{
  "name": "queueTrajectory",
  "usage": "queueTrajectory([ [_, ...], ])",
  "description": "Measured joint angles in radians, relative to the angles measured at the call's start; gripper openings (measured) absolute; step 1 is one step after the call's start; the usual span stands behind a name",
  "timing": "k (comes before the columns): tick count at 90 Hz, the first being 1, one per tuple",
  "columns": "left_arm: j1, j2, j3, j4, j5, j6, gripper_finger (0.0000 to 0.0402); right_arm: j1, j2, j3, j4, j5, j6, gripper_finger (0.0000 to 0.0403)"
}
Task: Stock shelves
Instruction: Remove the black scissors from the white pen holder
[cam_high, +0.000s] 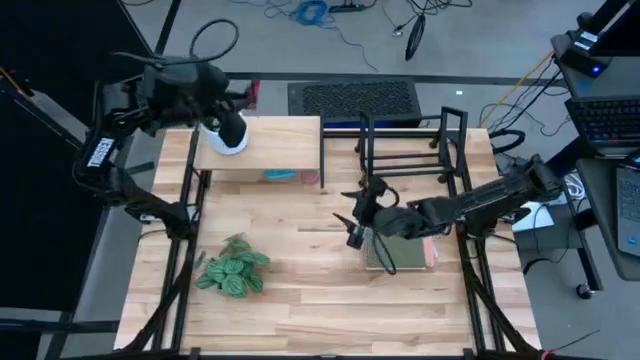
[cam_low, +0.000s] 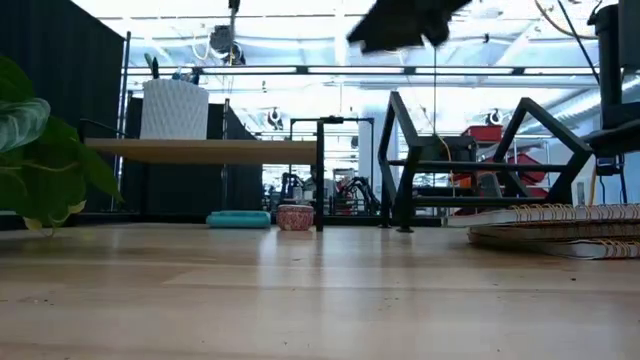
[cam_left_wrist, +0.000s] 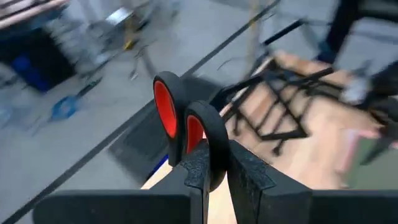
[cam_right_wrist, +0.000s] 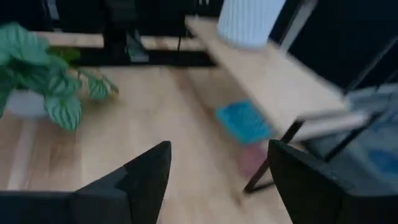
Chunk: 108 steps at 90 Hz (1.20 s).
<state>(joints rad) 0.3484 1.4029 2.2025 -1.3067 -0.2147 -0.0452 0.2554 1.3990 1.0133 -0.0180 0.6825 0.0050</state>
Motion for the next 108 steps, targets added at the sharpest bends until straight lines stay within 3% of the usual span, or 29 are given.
queueTrajectory([
  [13,-0.053,0.001,0.0,0.012,0.205,0.043,0.0026,-0.005,-0.009,0.088,0.0,0.0,-0.118,0.0251],
  [21,-0.107,0.012,-0.023,0.037,0.279,0.082,0.0026,-0.026,-0.009,0.123,0.001,-0.041,-0.122,0.0251],
  [45,-0.293,0.021,-0.262,0.28,0.304,0.112,0.0026,-0.161,-0.008,0.09,0.081,-0.397,0.006,0.0251],
  [68,-0.38,0.014,-0.409,0.423,0.312,0.111,0.0026,-0.186,-0.006,0.074,0.126,-0.575,0.011,0.0251],
  [76,-0.382,0.013,-0.428,0.468,0.311,0.111,0.0026,-0.178,-0.006,0.074,0.121,-0.587,0.001,0.0244],
  [89,-0.385,0.013,-0.43,0.482,0.312,0.11,0.0026,-0.177,-0.006,0.074,0.12,-0.588,-0.031,0.0179],
  [108,-0.387,0.013,-0.43,0.488,0.32,0.111,0.0026,-0.183,-0.006,0.074,0.108,-0.604,-0.084,0.0022],
])
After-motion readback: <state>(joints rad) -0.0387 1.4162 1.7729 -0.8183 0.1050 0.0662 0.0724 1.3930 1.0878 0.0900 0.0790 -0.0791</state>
